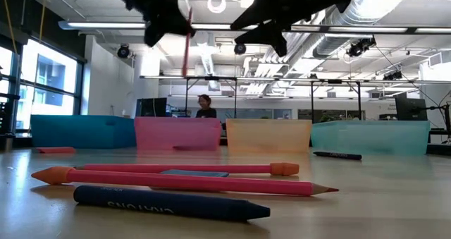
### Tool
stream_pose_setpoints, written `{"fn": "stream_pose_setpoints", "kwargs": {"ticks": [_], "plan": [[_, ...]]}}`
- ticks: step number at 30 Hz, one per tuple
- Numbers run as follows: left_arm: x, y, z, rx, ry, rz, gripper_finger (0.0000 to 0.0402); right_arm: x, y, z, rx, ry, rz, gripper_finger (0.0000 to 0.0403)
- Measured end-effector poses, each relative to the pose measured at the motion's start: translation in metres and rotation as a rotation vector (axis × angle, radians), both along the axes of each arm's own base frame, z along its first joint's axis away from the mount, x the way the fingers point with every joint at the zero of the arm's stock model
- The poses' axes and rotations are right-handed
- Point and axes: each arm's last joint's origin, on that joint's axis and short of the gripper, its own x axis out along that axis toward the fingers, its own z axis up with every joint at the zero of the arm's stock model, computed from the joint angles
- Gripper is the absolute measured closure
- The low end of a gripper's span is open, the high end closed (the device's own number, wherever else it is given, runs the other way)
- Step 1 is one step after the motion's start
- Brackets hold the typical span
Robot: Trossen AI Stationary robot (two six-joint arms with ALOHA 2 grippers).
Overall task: Sort crayons/erasers/pens/pencils in bins
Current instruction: Put the top pink pencil into the blue transparent bin
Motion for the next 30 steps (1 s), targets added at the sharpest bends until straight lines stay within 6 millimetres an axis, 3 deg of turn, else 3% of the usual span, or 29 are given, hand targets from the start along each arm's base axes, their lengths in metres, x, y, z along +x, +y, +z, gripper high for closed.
{"fn": "stream_pose_setpoints", "kwargs": {"ticks": [11,18,25,30], "plan": [[-0.056,0.028,0.011,0.068,0.113,0.341,0.0389,-0.001,-0.002,-0.001,-0.078,0.02,0.022,0.0253],[-0.089,0.047,-0.003,-0.01,0.304,0.554,0.0389,-0.002,-0.009,-0.002,-0.08,0.032,-0.004,0.0253],[-0.104,0.057,-0.018,-0.131,0.421,0.657,0.0389,-0.003,-0.011,-0.003,-0.083,0.044,-0.009,0.0253],[-0.103,0.068,-0.033,-0.189,0.511,0.678,0.0389,-0.003,-0.011,-0.003,-0.1,0.047,-0.002,0.0253]]}}
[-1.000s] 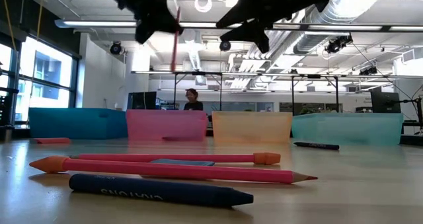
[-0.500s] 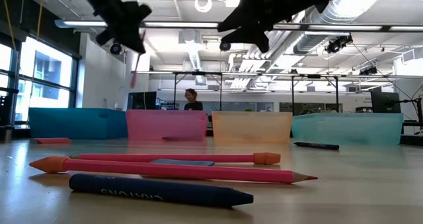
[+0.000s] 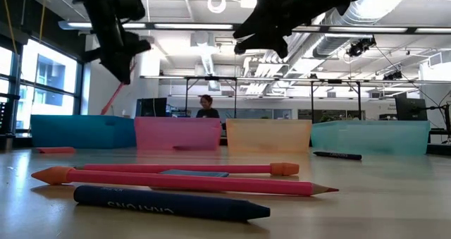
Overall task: Sort crayons/erasers/pens/pencils in bins
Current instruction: Put the top pink pencil into the blue transparent bin, then put the pink eraser into the orange bin
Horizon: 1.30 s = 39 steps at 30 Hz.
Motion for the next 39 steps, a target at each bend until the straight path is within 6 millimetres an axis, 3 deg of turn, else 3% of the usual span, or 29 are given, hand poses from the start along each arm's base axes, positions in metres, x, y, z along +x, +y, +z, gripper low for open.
{"fn": "stream_pose_setpoints", "kwargs": {"ticks": [9,17,24,34,39], "plan": [[0.012,0.019,-0.036,-0.155,0.117,0.018,0.0386,0.0,0.0,0.0,-0.003,0.003,0.001,0.0253],[0.019,0.028,-0.056,-0.221,0.177,0.003,0.0385,-0.001,0.0,-0.002,0.006,0.017,-0.002,0.0253],[0.019,0.03,-0.059,-0.221,0.206,0.008,0.0372,-0.002,0.001,-0.003,0.009,0.038,-0.001,0.0253],[0.02,0.03,-0.059,-0.219,0.21,-0.005,0.0284,-0.002,0.001,-0.004,0.011,0.045,-0.001,0.0253],[0.019,0.027,-0.056,-0.225,0.216,-0.108,0.0266,-0.002,0.001,-0.004,0.011,0.046,-0.001,0.0253]]}}
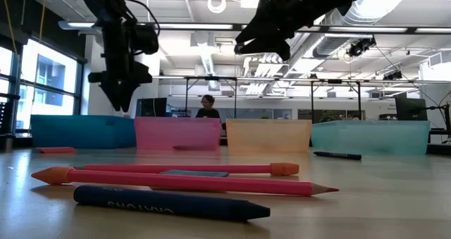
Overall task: Sort crayons/erasers/pens/pencils in bins
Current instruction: Put the pink eraser into the orange bin
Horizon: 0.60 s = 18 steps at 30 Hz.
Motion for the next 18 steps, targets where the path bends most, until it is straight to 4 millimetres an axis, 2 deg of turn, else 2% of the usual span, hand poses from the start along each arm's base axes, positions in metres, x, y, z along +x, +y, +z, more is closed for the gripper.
{"fn": "stream_pose_setpoints", "kwargs": {"ticks": [7,13,18], "plan": [[-0.003,-0.009,0.016,0.002,-0.125,-0.002,0.0264,0.0,0.0,0.0,-0.004,0.005,0.002,0.0253],[-0.011,-0.021,0.038,0.072,-0.219,0.063,0.0264,0.0,0.0,0.0,-0.006,0.006,0.004,0.0253],[-0.016,-0.036,0.057,0.066,-0.383,0.107,0.0264,-0.001,0.0,-0.001,-0.005,0.014,0.004,0.0253]]}}
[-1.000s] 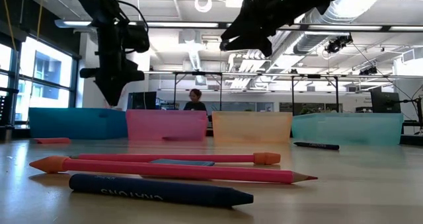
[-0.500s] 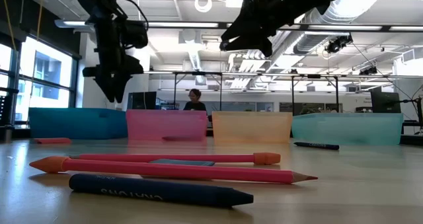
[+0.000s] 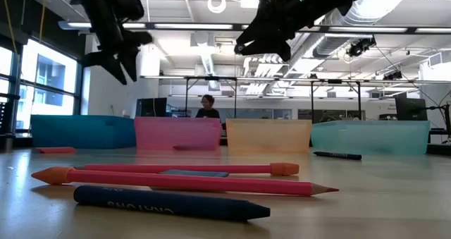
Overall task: Sort crayons/erasers/pens/pencils in bins
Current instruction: Put the pink eraser into the orange bin
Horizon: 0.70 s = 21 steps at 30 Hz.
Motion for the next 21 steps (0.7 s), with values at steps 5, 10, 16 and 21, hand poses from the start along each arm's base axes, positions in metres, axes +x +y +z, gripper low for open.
{"fn": "stream_pose_setpoints", "kwargs": {"ticks": [5,10,16,21], "plan": [[0.008,-0.019,0.01,-0.031,-0.104,-0.048,0.0264,0.0,0.0,-0.001,-0.015,0.008,0.008,0.0253],[0.022,-0.041,0.009,-0.075,-0.091,-0.132,0.0264,0.0,0.0,-0.001,-0.015,0.008,0.008,0.0253],[0.034,-0.064,0.005,-0.128,-0.035,-0.254,0.0264,0.0,0.0,-0.001,-0.016,0.008,0.008,0.0253],[0.034,-0.079,0.001,-0.183,0.039,-0.312,0.0263,-0.001,0.0,-0.001,-0.016,0.016,0.009,0.0253]]}}
